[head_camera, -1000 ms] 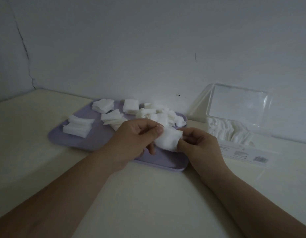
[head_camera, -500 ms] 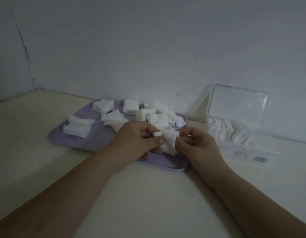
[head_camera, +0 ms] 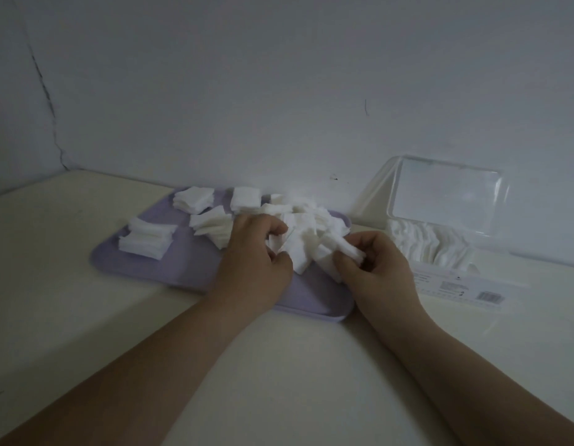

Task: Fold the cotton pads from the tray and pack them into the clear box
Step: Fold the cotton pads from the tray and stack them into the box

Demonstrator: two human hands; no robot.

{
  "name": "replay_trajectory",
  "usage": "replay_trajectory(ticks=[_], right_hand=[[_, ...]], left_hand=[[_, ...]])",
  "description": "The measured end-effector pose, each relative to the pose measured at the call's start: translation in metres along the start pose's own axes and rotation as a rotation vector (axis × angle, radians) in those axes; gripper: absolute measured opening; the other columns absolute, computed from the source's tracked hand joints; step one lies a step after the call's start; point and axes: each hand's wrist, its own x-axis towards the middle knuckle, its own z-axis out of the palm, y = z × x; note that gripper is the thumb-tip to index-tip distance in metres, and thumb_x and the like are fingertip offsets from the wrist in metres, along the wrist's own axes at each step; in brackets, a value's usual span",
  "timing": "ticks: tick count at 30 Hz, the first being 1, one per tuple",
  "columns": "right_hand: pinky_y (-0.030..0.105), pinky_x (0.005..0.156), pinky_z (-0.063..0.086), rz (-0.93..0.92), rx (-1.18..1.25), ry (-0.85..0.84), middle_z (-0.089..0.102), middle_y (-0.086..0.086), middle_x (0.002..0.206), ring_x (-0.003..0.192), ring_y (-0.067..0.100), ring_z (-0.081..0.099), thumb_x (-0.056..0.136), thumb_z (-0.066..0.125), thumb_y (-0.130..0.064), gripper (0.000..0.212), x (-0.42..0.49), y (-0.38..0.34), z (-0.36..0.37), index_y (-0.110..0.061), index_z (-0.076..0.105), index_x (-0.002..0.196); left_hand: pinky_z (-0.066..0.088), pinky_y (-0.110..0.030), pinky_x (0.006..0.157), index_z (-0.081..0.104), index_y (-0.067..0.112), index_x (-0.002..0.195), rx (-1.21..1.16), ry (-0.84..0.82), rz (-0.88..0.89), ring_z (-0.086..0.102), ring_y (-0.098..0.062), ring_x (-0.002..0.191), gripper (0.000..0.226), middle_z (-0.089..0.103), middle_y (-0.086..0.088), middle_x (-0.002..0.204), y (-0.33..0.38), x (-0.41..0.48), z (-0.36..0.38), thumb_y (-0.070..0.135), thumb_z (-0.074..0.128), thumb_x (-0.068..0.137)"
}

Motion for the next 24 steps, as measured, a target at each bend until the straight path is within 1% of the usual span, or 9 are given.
replay_trajectory(ticks=[3, 5, 7, 9, 11, 14, 19, 21, 24], right_hand=[[0.049, 0.08, 0.059, 0.001, -0.013, 0.013, 0.074, 0.003, 0.088, 0.084, 0.027, 0.072, 0.089, 0.073, -0.011, 0.014, 0.001, 0.0, 0.002, -0.021, 0.065, 0.097], [0.05, 0.081, 0.06, 0.01, -0.002, 0.018, 0.074, 0.003, 0.089, 0.084, 0.028, 0.072, 0.089, 0.072, -0.01, 0.015, 0.001, 0.0, 0.002, -0.021, 0.064, 0.097], [0.05, 0.082, 0.06, 0.026, -0.003, 0.025, 0.074, 0.003, 0.09, 0.085, 0.027, 0.072, 0.089, 0.072, -0.01, 0.016, 0.002, 0.001, 0.002, -0.021, 0.064, 0.098], [0.049, 0.083, 0.06, 0.035, 0.003, 0.033, 0.075, 0.001, 0.091, 0.086, 0.025, 0.072, 0.089, 0.072, -0.012, 0.016, 0.002, 0.002, 0.002, -0.023, 0.064, 0.098], [0.048, 0.081, 0.06, 0.038, 0.017, 0.027, 0.075, 0.001, 0.089, 0.083, 0.025, 0.073, 0.089, 0.073, -0.011, 0.017, 0.002, 0.002, 0.003, -0.023, 0.064, 0.098], [0.049, 0.078, 0.06, 0.038, 0.03, -0.012, 0.076, 0.004, 0.088, 0.08, 0.026, 0.073, 0.088, 0.073, -0.008, 0.017, 0.002, 0.003, 0.003, -0.02, 0.066, 0.099], [0.048, 0.076, 0.059, 0.034, 0.048, -0.05, 0.076, 0.005, 0.086, 0.077, 0.026, 0.072, 0.083, 0.073, -0.016, 0.016, 0.001, 0.005, 0.004, -0.023, 0.067, 0.096], [0.045, 0.072, 0.057, 0.048, 0.125, -0.045, 0.075, 0.01, 0.086, 0.074, 0.022, 0.068, 0.08, 0.073, -0.011, 0.018, 0.002, 0.005, 0.003, -0.019, 0.068, 0.095], [0.041, 0.069, 0.05, 0.08, 0.246, -0.076, 0.071, 0.019, 0.086, 0.075, 0.023, 0.062, 0.07, 0.068, -0.009, 0.022, 0.003, 0.003, 0.001, -0.015, 0.069, 0.091]], left_hand=[[0.053, -0.034, 0.094, 0.067, 0.032, 0.116, 0.136, -0.136, 0.021, 0.062, -0.017, 0.099, 0.037, 0.034, 0.014, 0.144, 0.001, 0.002, 0.005, 0.016, 0.07, 0.082], [0.052, -0.034, 0.098, 0.069, 0.034, 0.121, 0.15, -0.204, 0.041, 0.062, -0.02, 0.108, 0.038, 0.04, 0.015, 0.147, 0.0, 0.004, 0.007, 0.026, 0.073, 0.084], [0.052, -0.033, 0.095, 0.069, 0.033, 0.118, 0.118, -0.193, 0.064, 0.062, -0.017, 0.103, 0.035, 0.049, 0.015, 0.138, -0.002, 0.004, 0.008, 0.024, 0.075, 0.084], [0.052, -0.03, 0.089, 0.066, 0.031, 0.108, 0.105, -0.066, 0.043, 0.063, -0.017, 0.094, 0.029, 0.052, 0.011, 0.125, -0.003, 0.004, 0.008, 0.022, 0.076, 0.082], [0.05, -0.032, 0.086, 0.061, 0.027, 0.101, 0.131, 0.016, -0.027, 0.061, -0.02, 0.093, 0.029, 0.052, 0.005, 0.115, -0.003, 0.006, 0.009, 0.034, 0.079, 0.08], [0.05, -0.032, 0.082, 0.06, 0.029, 0.087, 0.182, -0.045, -0.107, 0.06, -0.018, 0.091, 0.031, 0.058, 0.003, 0.103, -0.003, 0.01, 0.008, 0.049, 0.079, 0.073], [0.047, -0.025, 0.069, 0.062, 0.022, 0.074, 0.132, -0.03, -0.078, 0.06, -0.014, 0.078, 0.022, 0.063, 0.008, 0.082, -0.004, 0.009, 0.006, 0.028, 0.083, 0.076], [0.042, -0.021, 0.061, 0.061, 0.022, 0.071, 0.042, -0.011, -0.112, 0.058, -0.009, 0.066, 0.021, 0.062, 0.011, 0.069, -0.001, 0.007, 0.004, 0.024, 0.081, 0.077], [0.043, -0.021, 0.054, 0.062, 0.017, 0.074, -0.177, -0.001, -0.192, 0.058, -0.011, 0.054, 0.016, 0.061, 0.009, 0.059, 0.005, 0.007, -0.004, 0.014, 0.077, 0.079]])
